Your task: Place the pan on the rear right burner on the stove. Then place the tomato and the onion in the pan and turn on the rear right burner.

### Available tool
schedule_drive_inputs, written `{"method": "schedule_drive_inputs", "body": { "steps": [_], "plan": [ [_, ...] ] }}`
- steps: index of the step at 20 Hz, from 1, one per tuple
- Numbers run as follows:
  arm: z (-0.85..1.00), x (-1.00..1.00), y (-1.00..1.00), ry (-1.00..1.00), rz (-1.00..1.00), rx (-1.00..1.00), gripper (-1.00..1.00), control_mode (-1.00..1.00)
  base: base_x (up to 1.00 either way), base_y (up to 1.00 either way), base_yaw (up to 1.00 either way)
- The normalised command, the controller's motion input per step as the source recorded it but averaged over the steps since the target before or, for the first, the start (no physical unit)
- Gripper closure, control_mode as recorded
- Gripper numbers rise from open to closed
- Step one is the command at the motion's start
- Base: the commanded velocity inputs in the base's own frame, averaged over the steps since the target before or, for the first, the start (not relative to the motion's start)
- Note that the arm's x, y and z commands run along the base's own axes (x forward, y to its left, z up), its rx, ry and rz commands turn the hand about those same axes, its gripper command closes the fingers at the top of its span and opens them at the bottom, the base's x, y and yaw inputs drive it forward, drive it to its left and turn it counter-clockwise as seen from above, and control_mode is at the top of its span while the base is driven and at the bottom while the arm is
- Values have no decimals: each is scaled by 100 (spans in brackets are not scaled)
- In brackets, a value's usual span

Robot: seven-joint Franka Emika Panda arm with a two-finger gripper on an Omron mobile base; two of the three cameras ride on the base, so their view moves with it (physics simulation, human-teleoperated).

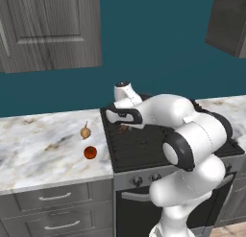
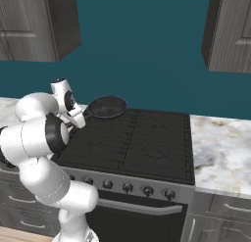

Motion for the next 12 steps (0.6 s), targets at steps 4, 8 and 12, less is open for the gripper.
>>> {"method": "schedule_drive_inputs", "body": {
  "steps": [4,8,12],
  "plan": [
    [1,44,-29,0,-10,0,100,-100,0,0,0],
    [0,42,-43,0,-14,0,100,-100,0,0,0],
    [0,47,-46,0,-14,0,100,-100,0,0,0]
  ]
}}
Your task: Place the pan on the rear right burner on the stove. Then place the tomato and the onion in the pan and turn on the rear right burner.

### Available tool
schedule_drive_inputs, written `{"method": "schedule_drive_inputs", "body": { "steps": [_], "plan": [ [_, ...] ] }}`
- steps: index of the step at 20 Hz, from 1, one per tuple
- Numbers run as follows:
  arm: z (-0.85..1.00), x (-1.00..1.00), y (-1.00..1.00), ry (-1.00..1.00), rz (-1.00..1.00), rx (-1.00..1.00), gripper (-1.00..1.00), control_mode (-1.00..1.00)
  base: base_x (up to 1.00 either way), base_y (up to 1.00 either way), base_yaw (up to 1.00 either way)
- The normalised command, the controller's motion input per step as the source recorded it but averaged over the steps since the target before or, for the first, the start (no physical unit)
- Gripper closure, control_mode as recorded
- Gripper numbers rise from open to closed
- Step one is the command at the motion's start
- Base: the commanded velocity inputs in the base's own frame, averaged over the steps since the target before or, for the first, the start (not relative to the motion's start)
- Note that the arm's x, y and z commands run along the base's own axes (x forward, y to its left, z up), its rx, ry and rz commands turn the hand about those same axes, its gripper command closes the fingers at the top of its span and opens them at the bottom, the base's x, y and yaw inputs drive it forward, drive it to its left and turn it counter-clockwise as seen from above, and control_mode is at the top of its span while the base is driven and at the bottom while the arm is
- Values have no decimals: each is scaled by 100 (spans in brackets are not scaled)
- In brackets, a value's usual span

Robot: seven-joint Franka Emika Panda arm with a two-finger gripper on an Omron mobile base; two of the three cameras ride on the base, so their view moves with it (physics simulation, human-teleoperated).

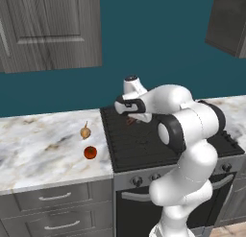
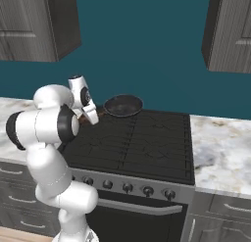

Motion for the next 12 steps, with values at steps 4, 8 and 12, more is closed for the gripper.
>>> {"method": "schedule_drive_inputs", "body": {
  "steps": [4,8,12],
  "plan": [
    [0,42,-47,0,-11,0,100,-100,0,0,0],
    [0,37,-37,0,-8,0,100,-100,0,0,0],
    [0,36,-39,0,-5,0,100,-100,0,0,0]
  ]
}}
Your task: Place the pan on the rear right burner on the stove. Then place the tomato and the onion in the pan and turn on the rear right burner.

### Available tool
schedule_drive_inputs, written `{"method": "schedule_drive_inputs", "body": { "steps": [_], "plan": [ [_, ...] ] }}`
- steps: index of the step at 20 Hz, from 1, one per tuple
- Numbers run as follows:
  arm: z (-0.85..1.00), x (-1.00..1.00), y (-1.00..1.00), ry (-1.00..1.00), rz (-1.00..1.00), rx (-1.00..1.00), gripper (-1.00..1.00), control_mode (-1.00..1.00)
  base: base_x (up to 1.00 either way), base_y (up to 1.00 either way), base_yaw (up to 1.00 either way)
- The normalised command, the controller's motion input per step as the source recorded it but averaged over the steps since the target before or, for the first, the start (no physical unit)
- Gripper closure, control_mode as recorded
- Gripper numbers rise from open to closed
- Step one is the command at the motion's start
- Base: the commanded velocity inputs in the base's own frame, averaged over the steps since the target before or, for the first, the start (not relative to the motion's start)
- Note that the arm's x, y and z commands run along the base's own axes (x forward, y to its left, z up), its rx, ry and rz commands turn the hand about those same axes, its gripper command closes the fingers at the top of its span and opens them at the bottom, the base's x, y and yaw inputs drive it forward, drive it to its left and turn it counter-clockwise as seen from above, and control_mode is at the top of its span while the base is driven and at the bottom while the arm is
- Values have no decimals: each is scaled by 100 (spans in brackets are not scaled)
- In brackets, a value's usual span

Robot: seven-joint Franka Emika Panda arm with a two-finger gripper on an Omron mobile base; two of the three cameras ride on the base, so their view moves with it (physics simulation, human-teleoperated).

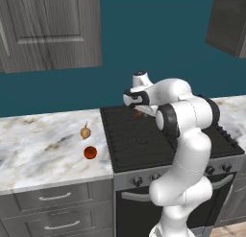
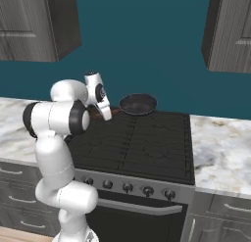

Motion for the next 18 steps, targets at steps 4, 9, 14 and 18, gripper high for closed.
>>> {"method": "schedule_drive_inputs", "body": {
  "steps": [4,9,14,18],
  "plan": [
    [0,39,-37,0,-5,0,100,-100,0,0,0],
    [-9,34,-39,0,-6,0,100,-100,0,0,0],
    [-18,35,-34,1,-6,0,100,-100,0,0,0],
    [-19,27,-36,1,-5,0,100,-100,0,0,0]
  ]
}}
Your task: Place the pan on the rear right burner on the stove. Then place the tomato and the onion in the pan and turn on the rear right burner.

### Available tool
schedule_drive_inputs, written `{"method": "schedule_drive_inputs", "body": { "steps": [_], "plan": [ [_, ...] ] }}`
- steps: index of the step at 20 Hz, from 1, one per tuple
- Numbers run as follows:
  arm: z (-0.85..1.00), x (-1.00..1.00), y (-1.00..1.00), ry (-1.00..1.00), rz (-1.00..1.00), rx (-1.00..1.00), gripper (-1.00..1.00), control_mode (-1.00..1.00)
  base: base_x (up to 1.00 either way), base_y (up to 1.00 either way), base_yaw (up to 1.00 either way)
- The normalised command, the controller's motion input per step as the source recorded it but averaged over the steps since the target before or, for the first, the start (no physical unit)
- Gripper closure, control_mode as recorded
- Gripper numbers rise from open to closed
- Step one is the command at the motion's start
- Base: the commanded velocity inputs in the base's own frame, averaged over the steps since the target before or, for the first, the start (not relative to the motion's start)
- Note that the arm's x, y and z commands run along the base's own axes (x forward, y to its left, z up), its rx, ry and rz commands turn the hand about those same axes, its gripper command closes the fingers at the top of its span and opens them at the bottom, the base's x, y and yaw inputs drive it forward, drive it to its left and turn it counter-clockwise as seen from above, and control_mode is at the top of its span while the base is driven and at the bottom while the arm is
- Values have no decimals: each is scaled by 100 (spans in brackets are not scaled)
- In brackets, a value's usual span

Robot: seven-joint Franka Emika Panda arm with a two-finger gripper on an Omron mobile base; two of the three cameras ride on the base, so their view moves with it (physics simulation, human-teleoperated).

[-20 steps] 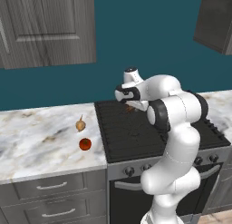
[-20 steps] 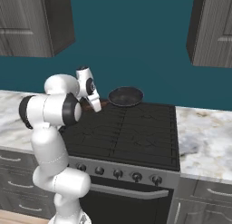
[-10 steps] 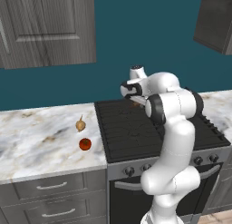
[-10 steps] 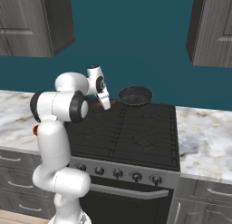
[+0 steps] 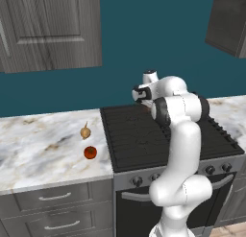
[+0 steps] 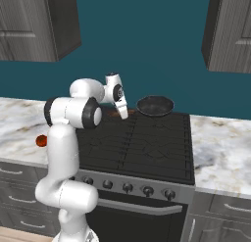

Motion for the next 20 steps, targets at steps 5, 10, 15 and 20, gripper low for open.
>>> {"method": "schedule_drive_inputs", "body": {
  "steps": [5,10,15,20],
  "plan": [
    [-20,26,-28,6,-4,2,100,-100,0,0,0],
    [-28,17,-20,6,-1,2,100,-100,0,0,0],
    [-30,16,-12,2,0,0,100,-100,0,0,0],
    [-32,23,-11,4,-1,0,100,-100,0,0,0]
  ]
}}
